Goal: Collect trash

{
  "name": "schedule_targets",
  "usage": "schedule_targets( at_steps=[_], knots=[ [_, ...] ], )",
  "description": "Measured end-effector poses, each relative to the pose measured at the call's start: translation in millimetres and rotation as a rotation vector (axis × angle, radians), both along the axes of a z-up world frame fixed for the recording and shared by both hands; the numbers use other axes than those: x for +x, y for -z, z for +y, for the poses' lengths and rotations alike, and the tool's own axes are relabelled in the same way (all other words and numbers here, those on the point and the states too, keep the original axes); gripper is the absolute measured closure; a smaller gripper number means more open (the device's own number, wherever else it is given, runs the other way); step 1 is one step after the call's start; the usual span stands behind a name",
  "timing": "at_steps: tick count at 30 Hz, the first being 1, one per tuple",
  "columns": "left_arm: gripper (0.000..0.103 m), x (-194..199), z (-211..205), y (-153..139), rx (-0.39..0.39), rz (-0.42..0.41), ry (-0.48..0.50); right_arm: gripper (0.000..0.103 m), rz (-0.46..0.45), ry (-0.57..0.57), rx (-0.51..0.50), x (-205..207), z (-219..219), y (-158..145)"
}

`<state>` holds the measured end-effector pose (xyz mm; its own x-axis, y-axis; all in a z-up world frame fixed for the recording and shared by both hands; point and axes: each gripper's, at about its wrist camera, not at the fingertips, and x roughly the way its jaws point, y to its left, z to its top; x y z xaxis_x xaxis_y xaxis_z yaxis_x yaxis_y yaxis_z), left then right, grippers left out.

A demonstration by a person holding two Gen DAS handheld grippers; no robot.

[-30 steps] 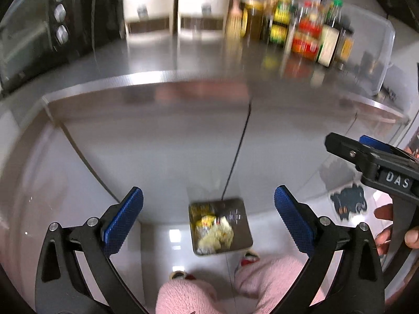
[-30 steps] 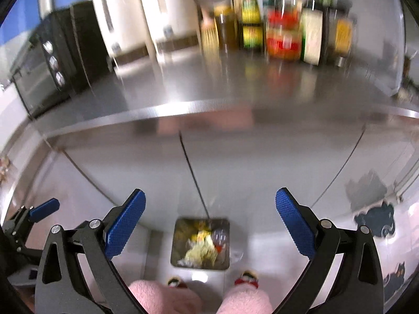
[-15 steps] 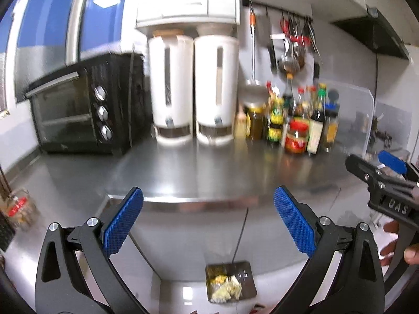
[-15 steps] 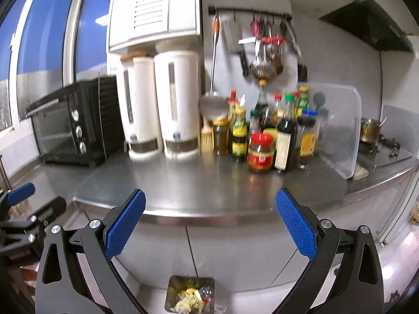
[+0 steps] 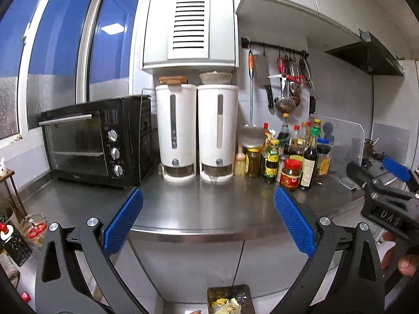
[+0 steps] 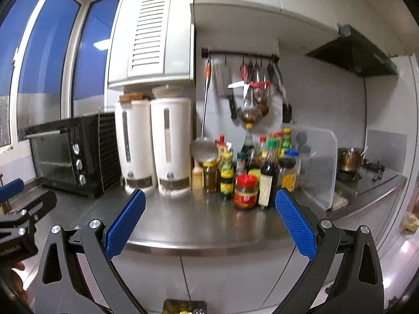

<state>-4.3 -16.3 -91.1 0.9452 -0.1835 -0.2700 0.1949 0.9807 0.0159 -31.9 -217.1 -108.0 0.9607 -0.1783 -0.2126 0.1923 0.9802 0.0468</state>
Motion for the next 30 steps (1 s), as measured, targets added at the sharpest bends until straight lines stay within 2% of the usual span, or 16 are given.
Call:
schedule_targets(
  at_steps=[8,30],
  knots=[
    [0.008,-8.9,3.6,-14.8,-0.008,-0.029,-0.008,0.003,-0.056,0.001,-0.007,-14.7,0.6,-22.0],
    [0.008,-18.8,-0.1,-24.9,-0.001,-0.056,-0.023,0.003,-0.050,-0.011,-0.005,-15.5,-2.5,-23.4]
  ],
)
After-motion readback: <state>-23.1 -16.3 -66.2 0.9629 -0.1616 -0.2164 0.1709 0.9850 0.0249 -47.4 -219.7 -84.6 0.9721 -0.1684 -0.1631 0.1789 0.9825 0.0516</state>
